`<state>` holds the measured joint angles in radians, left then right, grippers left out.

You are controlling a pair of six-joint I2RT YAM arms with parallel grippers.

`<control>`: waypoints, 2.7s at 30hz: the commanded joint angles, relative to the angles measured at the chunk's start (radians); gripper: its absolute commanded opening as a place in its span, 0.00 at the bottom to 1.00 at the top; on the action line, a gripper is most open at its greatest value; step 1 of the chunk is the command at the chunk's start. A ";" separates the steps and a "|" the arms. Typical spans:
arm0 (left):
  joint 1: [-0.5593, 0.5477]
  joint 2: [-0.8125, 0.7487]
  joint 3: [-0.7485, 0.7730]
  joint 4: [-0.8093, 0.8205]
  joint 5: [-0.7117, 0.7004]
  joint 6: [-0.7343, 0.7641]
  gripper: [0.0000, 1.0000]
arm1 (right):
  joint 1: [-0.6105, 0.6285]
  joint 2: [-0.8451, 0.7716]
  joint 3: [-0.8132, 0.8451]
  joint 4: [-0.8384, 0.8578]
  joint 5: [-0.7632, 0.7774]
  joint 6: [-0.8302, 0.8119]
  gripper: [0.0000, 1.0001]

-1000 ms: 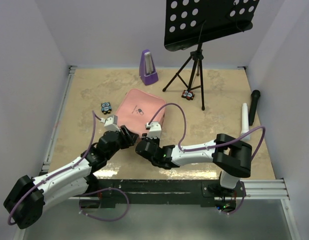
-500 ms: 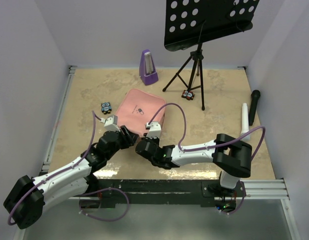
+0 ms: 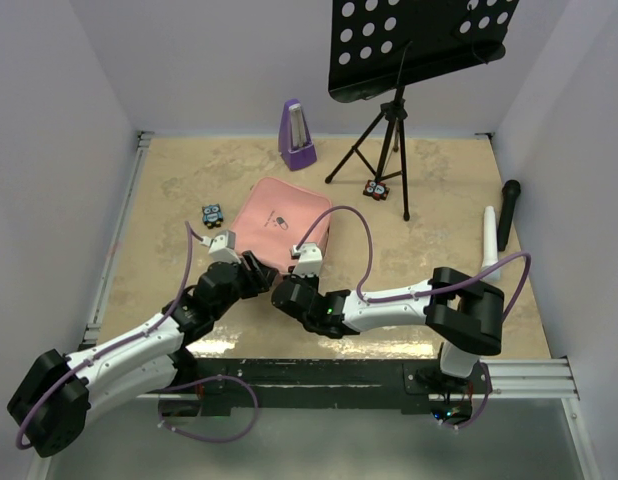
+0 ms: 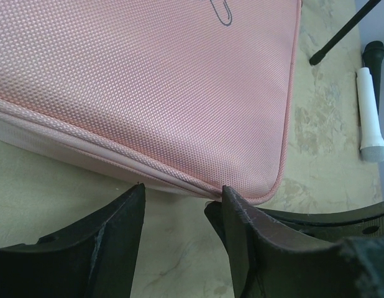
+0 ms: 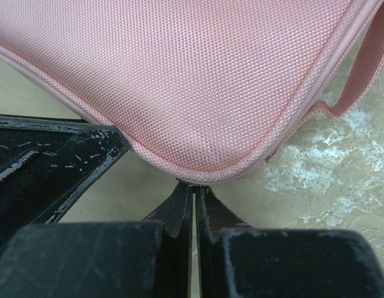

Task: Organize the medicine kit
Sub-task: Zip the medicine box at the center of the board.

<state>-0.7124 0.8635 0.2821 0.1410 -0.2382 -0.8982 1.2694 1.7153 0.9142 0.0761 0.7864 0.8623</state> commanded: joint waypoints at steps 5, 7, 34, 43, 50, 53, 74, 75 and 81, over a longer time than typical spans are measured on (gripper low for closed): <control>0.007 0.031 0.038 0.011 0.020 -0.027 0.62 | -0.013 -0.036 -0.058 0.013 -0.001 -0.055 0.00; 0.005 0.035 0.039 0.026 0.019 -0.033 0.61 | -0.013 -0.042 -0.070 0.017 -0.009 -0.057 0.00; 0.060 0.045 0.039 0.063 -0.039 -0.039 0.00 | -0.011 -0.155 -0.121 -0.075 0.039 -0.008 0.00; 0.068 -0.072 0.005 0.048 -0.052 -0.048 0.00 | -0.010 -0.174 -0.129 -0.088 0.031 -0.009 0.00; 0.067 -0.188 -0.021 -0.015 -0.119 -0.034 0.27 | -0.011 -0.175 -0.130 -0.084 0.022 -0.016 0.00; 0.076 -0.199 -0.014 -0.047 -0.136 -0.027 0.33 | -0.011 -0.178 -0.132 -0.085 0.020 -0.016 0.00; 0.103 -0.069 0.052 -0.084 -0.104 -0.137 0.89 | -0.011 -0.201 -0.149 -0.081 0.013 -0.019 0.00; 0.108 -0.058 0.055 -0.072 -0.102 -0.140 0.89 | -0.011 -0.203 -0.149 -0.056 0.013 -0.022 0.00; 0.134 0.005 0.058 -0.001 -0.082 -0.148 0.82 | -0.011 -0.200 -0.155 -0.047 0.007 -0.026 0.00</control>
<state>-0.5983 0.8421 0.2985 0.0448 -0.3302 -1.0317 1.2556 1.5478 0.7750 0.0177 0.7742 0.8349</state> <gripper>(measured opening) 0.848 0.014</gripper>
